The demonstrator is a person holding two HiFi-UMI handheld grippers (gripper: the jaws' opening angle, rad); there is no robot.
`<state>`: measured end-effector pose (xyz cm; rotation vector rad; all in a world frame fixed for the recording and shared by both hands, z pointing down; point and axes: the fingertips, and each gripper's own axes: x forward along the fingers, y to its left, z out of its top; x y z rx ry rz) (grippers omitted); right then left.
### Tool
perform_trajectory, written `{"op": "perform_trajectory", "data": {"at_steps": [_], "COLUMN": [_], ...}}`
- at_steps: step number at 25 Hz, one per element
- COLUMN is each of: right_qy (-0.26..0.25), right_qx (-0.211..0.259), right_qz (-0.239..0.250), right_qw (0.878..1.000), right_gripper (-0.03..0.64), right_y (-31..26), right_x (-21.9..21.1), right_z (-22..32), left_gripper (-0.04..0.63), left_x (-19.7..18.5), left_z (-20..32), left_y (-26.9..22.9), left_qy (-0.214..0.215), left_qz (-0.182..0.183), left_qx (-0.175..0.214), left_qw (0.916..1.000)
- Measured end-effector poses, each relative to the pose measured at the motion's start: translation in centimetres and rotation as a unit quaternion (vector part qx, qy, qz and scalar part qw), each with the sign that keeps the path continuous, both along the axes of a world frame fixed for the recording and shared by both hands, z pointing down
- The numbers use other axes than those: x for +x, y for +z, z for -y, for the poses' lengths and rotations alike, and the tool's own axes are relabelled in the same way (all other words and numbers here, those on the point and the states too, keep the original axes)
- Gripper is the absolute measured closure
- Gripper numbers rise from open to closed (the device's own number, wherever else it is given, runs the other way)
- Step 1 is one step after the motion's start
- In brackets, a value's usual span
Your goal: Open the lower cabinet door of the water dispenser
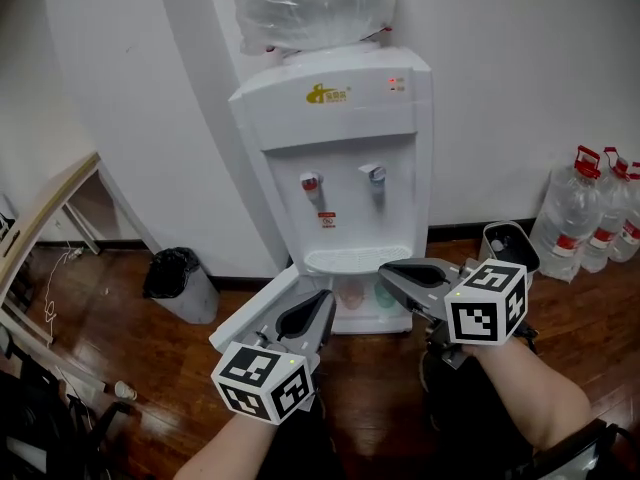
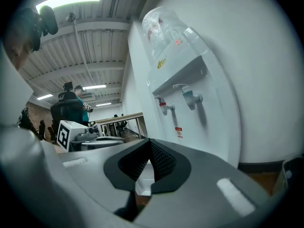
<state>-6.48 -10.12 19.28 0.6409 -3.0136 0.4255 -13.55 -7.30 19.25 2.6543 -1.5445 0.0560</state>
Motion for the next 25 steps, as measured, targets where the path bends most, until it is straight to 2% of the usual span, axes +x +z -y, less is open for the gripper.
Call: {"op": "perform_trajectory", "data": {"at_steps": [4,6,9,13,15,20,25], "right_qy": [-0.008,-0.010,-0.011,-0.024,-0.026,-0.028,-0.027], "right_qx": [0.018,0.019,0.025,0.037,0.033,0.020,0.017], "right_qz": [-0.035,-0.045,-0.034,-0.036,-0.039,-0.047,-0.047], "right_qw": [0.999,0.999,0.999,0.998,0.998,0.998,0.998], "right_gripper": [0.615,0.617,0.617,0.617,0.617,0.617,0.617], "right_y": [1.9,2.3,1.7,1.6,1.9,2.6,2.8], "right_x": [0.0,0.0,-0.1,-0.6,-0.4,-0.5,-0.4], "right_z": [-0.1,0.1,-0.3,-1.4,-1.4,-0.6,-0.8], "left_gripper": [0.540,0.540,0.534,0.534,0.533,0.522,0.523], "left_x": [-1.5,-1.3,-0.7,0.1,0.4,0.8,1.7], "left_z": [0.9,1.3,1.1,0.5,0.6,1.5,1.5], "left_y": [0.3,0.2,0.1,0.0,0.5,1.5,1.7], "left_qy": [-0.020,-0.022,-0.009,0.011,0.012,0.006,0.011], "left_qz": [0.012,0.007,-0.001,0.024,0.028,-0.010,0.011], "left_qx": [0.004,0.007,0.012,0.025,0.021,-0.013,-0.007], "left_qw": [0.9997,0.9997,0.9999,0.9993,0.9993,0.9998,0.9998]}}
